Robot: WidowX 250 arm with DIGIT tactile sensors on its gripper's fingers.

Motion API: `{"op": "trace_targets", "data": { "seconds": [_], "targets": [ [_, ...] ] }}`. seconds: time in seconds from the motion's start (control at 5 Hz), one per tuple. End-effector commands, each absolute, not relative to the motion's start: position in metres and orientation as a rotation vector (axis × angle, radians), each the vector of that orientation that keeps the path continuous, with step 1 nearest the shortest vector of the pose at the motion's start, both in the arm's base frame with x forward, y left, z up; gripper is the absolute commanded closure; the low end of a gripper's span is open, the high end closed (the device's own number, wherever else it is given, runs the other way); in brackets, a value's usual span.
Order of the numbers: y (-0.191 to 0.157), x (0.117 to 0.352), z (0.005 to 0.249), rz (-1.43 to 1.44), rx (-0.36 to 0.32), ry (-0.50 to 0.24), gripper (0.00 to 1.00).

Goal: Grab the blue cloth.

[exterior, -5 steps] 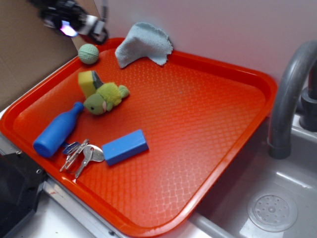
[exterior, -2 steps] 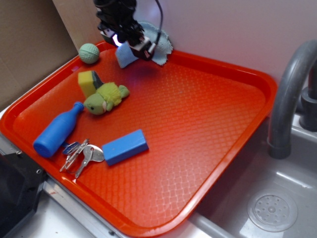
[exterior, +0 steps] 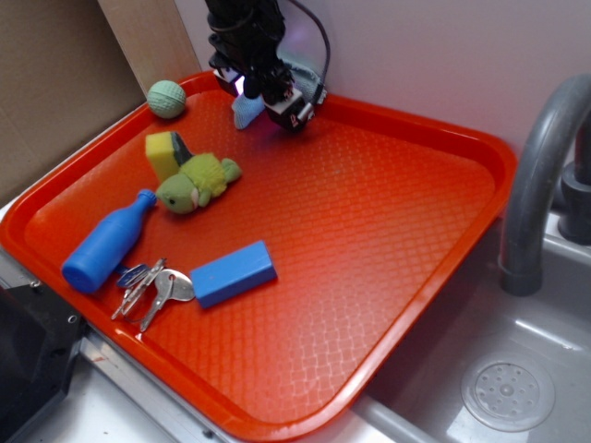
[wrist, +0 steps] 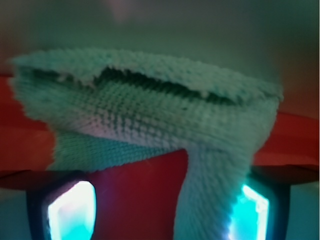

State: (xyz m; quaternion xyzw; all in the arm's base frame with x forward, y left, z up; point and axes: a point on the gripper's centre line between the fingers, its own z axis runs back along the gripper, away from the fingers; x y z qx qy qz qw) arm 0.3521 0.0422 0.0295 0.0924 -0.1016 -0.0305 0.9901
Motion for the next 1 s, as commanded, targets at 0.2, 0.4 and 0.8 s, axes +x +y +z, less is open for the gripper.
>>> {"op": "trace_targets", "data": {
  "seconds": [0.2,0.4,0.8],
  "targets": [
    [0.046,0.373,0.047,-0.072,0.183,-0.283,1.0],
    [0.048,0.372,0.051,-0.067,0.199,-0.292,1.0],
    [0.047,0.369,0.053,-0.064,0.201,-0.291,1.0]
  ]
}}
